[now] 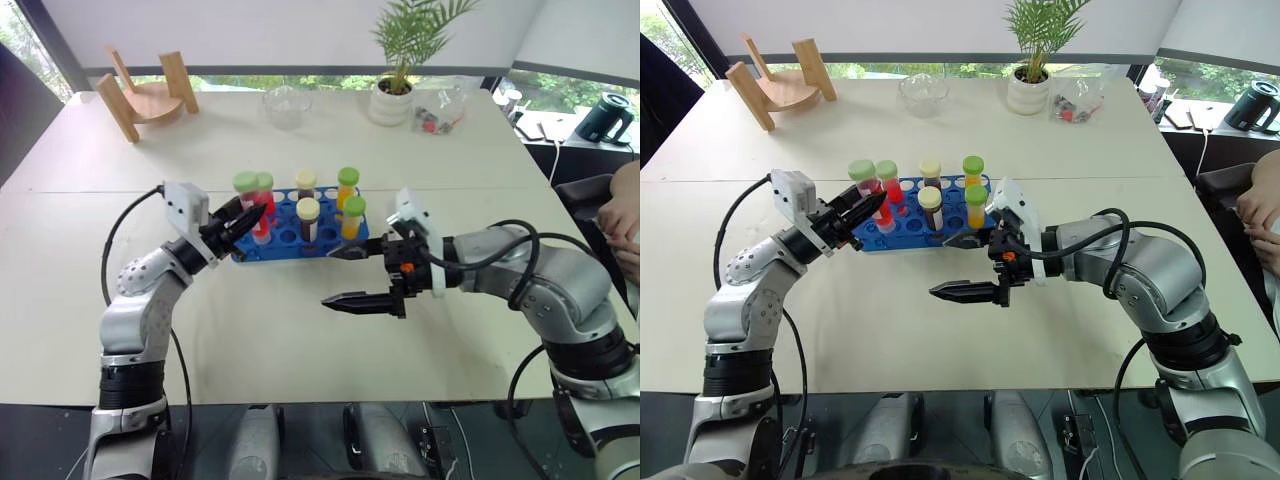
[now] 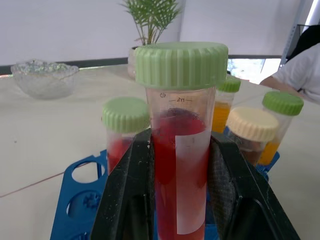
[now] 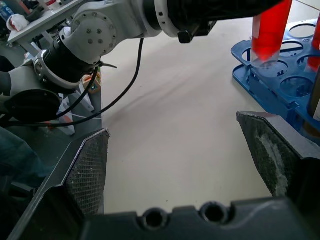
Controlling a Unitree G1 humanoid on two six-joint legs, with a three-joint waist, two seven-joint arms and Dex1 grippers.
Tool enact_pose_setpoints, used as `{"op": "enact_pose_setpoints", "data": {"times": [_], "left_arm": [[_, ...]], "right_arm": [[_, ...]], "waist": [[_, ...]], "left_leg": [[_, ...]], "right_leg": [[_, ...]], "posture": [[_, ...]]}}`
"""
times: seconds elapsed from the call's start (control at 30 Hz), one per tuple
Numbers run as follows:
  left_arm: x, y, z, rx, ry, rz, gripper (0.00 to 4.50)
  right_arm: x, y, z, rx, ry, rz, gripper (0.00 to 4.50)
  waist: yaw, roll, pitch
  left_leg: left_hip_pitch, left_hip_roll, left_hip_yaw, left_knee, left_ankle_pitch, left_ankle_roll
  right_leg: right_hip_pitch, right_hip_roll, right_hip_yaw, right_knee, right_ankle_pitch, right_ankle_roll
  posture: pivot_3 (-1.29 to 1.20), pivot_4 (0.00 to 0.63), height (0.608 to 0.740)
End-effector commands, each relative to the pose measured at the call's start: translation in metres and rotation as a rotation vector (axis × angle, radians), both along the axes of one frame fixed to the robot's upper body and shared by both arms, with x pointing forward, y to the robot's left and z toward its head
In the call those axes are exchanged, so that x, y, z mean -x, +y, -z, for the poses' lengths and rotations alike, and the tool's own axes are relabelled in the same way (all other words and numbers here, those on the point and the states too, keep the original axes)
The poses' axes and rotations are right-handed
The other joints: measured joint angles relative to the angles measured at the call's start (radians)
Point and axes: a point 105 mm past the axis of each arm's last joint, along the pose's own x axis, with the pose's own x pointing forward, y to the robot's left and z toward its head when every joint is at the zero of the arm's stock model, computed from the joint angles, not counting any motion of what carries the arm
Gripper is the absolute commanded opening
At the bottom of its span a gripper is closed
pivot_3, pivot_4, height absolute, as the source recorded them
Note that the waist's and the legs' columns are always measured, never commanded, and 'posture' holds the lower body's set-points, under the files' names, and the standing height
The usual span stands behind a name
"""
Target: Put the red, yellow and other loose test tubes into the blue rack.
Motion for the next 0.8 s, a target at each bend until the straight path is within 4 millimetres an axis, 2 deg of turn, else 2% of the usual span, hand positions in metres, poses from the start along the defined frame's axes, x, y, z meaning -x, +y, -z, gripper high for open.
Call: {"op": "enact_pose_setpoints", "data": {"times": [0.03,0.4,0.8], "left_arm": [[0.001,-0.003,-0.003,-0.023,-0.043,0.010,0.86],[-0.011,-0.015,0.013,-0.079,-0.045,0.023,0.86],[-0.002,-0.017,0.019,-0.129,-0.048,0.048,0.86]], "right_arm": [[0.001,0.001,-0.010,-0.022,-0.045,0.001,4.50],[0.002,0.002,-0.010,-0.041,-0.051,0.025,4.50],[0.002,0.003,-0.010,-0.049,-0.050,0.033,4.50]], "waist": [[0.001,0.000,0.000],[0.001,0.000,0.000],[0.000,0.000,0.000]], "left_leg": [[0.000,0.000,0.000,0.000,0.000,0.000],[0.000,0.000,0.000,0.000,0.000,0.000],[0.000,0.000,0.000,-0.001,0.000,0.000]], "right_leg": [[0.000,0.000,0.000,0.000,0.000,0.000],[0.000,0.000,0.000,-0.001,0.000,0.000],[0.000,0.000,0.000,-0.001,0.000,0.000]], "posture": [[0.00,0.150,0.740],[0.00,0.150,0.740],[0.00,0.150,0.740]]}}
